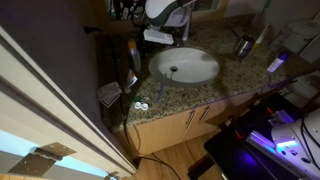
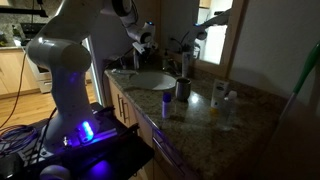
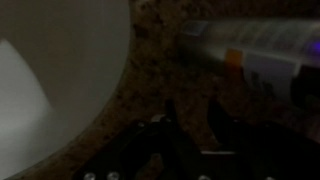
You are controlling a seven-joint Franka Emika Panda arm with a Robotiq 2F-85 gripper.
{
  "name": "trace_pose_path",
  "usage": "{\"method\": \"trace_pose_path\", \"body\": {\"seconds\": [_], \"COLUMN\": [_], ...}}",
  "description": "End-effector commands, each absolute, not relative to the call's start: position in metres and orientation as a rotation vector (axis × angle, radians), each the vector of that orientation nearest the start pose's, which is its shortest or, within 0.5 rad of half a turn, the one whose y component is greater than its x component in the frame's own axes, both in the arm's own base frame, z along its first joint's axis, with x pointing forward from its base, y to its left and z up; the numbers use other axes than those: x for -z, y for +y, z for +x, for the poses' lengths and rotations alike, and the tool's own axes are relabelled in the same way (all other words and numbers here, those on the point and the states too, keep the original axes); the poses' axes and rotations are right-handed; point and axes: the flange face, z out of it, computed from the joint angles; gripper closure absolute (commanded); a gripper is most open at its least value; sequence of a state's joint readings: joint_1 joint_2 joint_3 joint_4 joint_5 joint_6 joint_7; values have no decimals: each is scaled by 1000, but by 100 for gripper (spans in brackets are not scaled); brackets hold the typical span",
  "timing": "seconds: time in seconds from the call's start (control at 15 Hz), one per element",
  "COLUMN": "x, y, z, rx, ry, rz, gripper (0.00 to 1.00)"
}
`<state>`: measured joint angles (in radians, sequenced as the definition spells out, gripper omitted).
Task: Move the silver cup to the left, remove the toothpaste from the cup and place it on the left side of the counter then take out the toothbrush and place it on the left side of the counter
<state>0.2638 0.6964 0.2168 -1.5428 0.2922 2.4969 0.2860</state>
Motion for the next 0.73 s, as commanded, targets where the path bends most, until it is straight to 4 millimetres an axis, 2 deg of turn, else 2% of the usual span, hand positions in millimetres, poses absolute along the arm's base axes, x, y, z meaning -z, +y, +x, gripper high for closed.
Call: {"method": "trace_pose_path", "body": {"seconds": [0.0, 0.07, 0.13, 0.2, 0.33, 0.4, 0.53, 0.67], "x": [-237, -237, -241, -234, -210, -222, -214, -213], "y": [325, 331, 335, 362, 375, 359, 380, 383], "z": [702, 709, 707, 675, 665, 681, 668, 666], "rx": [367, 437, 495, 542, 664, 579, 667, 670], "ry": [-42, -75, -120, -110, -159, -111, -143, -149], "rz": [-2676, -2659, -2655, -2611, -2565, -2603, -2567, -2565], "gripper": [40, 40, 34, 29, 14, 31, 17, 14]}}
